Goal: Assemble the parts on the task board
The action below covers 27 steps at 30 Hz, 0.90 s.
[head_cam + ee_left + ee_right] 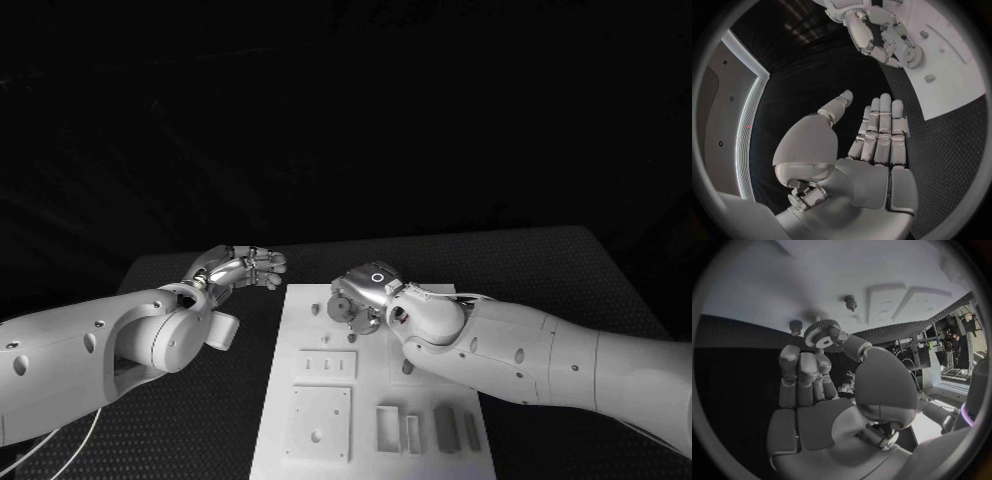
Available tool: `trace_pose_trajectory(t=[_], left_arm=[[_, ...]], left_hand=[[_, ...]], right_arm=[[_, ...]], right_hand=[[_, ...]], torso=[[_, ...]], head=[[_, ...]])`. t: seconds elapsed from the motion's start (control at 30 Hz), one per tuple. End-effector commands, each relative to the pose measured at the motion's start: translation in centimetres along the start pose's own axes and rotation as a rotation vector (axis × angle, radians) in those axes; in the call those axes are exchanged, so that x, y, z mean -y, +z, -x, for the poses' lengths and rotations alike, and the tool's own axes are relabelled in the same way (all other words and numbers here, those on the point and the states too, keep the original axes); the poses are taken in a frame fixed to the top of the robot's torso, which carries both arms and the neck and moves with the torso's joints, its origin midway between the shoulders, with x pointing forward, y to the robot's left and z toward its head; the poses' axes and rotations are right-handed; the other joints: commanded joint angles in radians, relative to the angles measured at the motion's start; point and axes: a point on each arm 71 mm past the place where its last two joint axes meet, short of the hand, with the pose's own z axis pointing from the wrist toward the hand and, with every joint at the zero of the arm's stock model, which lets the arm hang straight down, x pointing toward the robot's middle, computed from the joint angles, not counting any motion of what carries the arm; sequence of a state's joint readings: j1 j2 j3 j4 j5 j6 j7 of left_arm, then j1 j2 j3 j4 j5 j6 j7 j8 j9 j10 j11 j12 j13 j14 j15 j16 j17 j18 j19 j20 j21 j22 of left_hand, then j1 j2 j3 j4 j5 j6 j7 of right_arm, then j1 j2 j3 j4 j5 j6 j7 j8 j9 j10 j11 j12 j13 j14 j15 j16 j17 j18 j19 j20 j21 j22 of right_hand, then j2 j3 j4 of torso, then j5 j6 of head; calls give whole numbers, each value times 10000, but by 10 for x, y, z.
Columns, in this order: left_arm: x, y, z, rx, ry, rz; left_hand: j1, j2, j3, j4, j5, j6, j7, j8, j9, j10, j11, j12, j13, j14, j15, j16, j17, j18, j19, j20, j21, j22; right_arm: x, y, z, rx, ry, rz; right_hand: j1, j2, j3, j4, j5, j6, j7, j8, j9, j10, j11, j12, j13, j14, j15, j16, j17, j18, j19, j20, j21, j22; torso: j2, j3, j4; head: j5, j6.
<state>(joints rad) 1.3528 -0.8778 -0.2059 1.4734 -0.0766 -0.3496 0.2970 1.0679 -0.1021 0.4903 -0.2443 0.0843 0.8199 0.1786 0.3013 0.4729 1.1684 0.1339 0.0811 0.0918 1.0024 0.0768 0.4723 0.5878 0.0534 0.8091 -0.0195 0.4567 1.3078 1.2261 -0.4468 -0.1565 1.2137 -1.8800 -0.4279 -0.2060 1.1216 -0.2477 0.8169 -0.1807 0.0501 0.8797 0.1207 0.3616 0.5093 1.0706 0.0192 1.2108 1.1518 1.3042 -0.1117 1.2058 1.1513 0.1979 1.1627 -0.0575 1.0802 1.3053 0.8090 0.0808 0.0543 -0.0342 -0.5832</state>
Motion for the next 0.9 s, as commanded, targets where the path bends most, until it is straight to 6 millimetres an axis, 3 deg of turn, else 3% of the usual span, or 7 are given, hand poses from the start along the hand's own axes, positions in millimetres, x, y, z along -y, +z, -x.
trace_pose_trajectory(t=[0.03,0.43,0.67,0.9], left_arm=[[2,1,-2,-173,-13,-107],[2,1,-3,-185,-17,-100],[2,1,-4,-235,-27,-107],[2,1,-4,-222,-23,-103]], left_hand=[[-78,4,11,-54,-50,-1,56,-33,-4,-20,26,-59,-4,28,50,-35,16,131,-43,13,66,174],[-87,5,11,-56,-51,-4,57,-36,-4,-20,29,-64,-5,28,50,-39,22,131,-44,13,68,174],[-93,6,10,-56,-51,-5,58,-37,-5,-21,29,-67,-5,28,50,-41,24,131,-45,14,69,173],[-94,6,12,-60,-52,-6,59,-38,-4,-21,29,-70,-5,27,51,-45,27,131,-47,13,69,173]], right_arm=[[-2,1,-1,-185,-134,72],[1,1,-7,-611,-182,-2],[1,2,-9,-746,-215,-115],[3,2,-9,-789,-185,-182]], right_hand=[[-5,-75,23,13,-16,1284,-211,-51,13,-288,-288,-64,-11,13,-18,-48,-15,639,18,-44,62,-15],[-20,-82,-1,3,-16,1249,-200,-76,13,-293,-277,-84,-14,2,-8,-78,-33,639,20,-40,59,-24],[-98,-76,-62,31,-17,1229,-187,-94,19,-301,-263,-104,-14,-3,7,-94,-33,638,19,-26,57,-33],[-108,-57,-73,31,-17,1200,-177,-114,19,-313,-255,-118,-14,-9,14,-106,-34,639,11,-21,52,-38]], torso=[[-6,1,-12],[-4,12,-21],[-8,15,-19],[-9,9,-24]], head=[[12,-1],[0,-22],[24,25],[108,-11]])
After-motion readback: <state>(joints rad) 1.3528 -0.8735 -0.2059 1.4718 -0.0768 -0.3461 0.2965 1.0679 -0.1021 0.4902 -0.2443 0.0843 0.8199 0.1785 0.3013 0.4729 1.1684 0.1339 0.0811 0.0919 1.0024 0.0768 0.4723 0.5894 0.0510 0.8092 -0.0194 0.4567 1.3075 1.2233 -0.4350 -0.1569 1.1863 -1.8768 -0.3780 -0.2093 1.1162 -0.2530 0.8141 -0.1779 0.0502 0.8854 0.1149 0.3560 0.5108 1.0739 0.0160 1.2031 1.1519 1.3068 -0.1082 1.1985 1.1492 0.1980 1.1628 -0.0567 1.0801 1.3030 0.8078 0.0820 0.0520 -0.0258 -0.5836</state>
